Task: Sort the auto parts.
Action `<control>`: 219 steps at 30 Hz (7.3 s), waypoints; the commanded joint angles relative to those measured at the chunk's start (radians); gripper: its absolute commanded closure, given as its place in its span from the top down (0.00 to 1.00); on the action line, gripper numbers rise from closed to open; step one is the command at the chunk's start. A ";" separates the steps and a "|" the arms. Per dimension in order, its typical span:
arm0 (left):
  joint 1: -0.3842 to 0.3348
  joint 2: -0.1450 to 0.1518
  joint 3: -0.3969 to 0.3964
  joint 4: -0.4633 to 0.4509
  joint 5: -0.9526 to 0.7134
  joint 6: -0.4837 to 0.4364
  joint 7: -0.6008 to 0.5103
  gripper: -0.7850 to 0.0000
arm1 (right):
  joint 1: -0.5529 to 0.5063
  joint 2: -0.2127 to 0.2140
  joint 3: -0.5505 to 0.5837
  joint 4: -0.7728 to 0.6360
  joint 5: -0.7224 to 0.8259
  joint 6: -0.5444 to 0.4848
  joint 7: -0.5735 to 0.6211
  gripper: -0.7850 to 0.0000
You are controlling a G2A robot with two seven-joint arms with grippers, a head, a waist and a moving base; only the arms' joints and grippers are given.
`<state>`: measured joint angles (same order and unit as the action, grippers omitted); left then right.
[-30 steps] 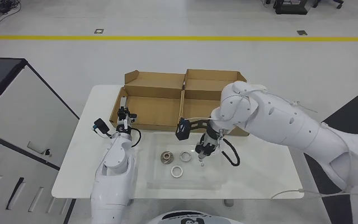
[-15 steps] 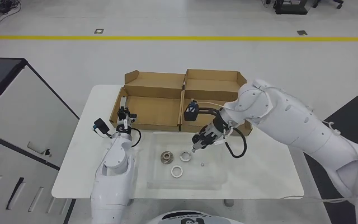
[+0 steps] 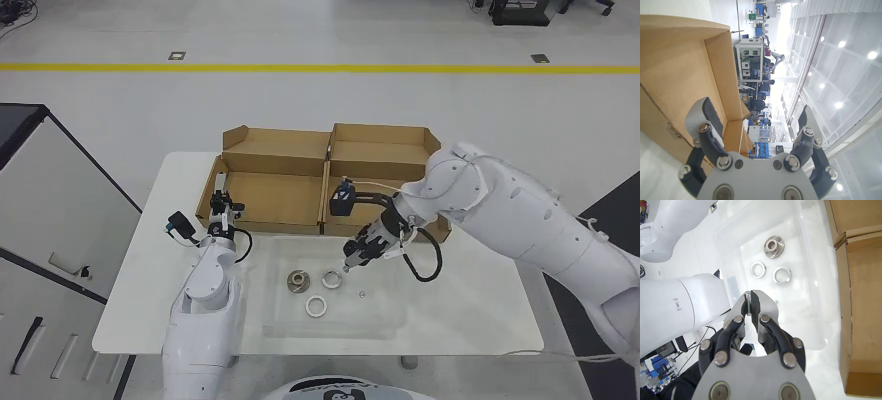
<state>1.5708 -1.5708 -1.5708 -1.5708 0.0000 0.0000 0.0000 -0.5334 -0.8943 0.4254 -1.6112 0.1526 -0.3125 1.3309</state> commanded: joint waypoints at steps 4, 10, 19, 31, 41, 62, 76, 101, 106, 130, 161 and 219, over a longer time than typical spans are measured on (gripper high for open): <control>0.000 0.000 0.000 0.000 0.000 0.000 0.000 1.00 | -0.010 0.005 0.043 0.043 0.094 -0.025 0.010 0.00; 0.000 0.000 0.000 0.000 0.000 0.000 0.000 1.00 | -0.012 0.009 0.102 0.121 0.301 -0.085 0.092 0.00; 0.000 0.000 0.000 0.000 0.000 0.000 0.000 1.00 | -0.011 0.020 0.121 0.131 0.517 -0.052 0.125 0.00; 0.000 0.000 0.000 0.000 0.000 0.000 0.000 1.00 | -0.011 0.014 0.176 0.099 0.716 -0.031 0.147 0.00; 0.000 0.000 0.000 0.000 0.000 0.000 0.000 1.00 | -0.011 0.014 0.176 0.099 0.716 -0.031 0.147 0.00; 0.000 0.000 0.000 0.000 0.000 0.000 0.000 1.00 | -0.094 0.001 0.244 0.058 0.937 -0.037 0.140 0.00; 0.000 0.000 0.000 0.000 0.000 0.000 0.000 1.00 | -0.266 -0.057 0.440 -0.029 1.212 0.028 0.205 0.00; 0.000 0.000 0.000 0.000 0.000 0.000 0.000 1.00 | -0.316 -0.086 0.466 -0.085 1.291 0.034 0.170 0.00; 0.000 0.000 0.000 0.000 0.000 0.000 0.000 1.00 | -0.320 -0.113 0.454 -0.082 1.355 0.019 0.176 0.00; 0.000 0.000 0.000 0.000 0.000 0.000 0.000 1.00 | -0.252 -0.216 0.390 -0.003 1.131 0.051 0.054 0.00; 0.000 0.000 0.000 0.000 0.000 0.000 0.000 1.00 | -0.303 -0.313 0.427 0.021 1.166 0.057 0.065 0.00; 0.000 0.000 0.000 0.000 0.000 0.000 0.000 1.00 | -0.451 -0.364 0.592 -0.034 1.094 0.109 -0.014 0.00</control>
<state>1.5708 -1.5708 -1.5708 -1.5708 0.0000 0.0000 0.0000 -0.9843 -1.2646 0.9940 -1.6492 1.3082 -0.2250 1.3241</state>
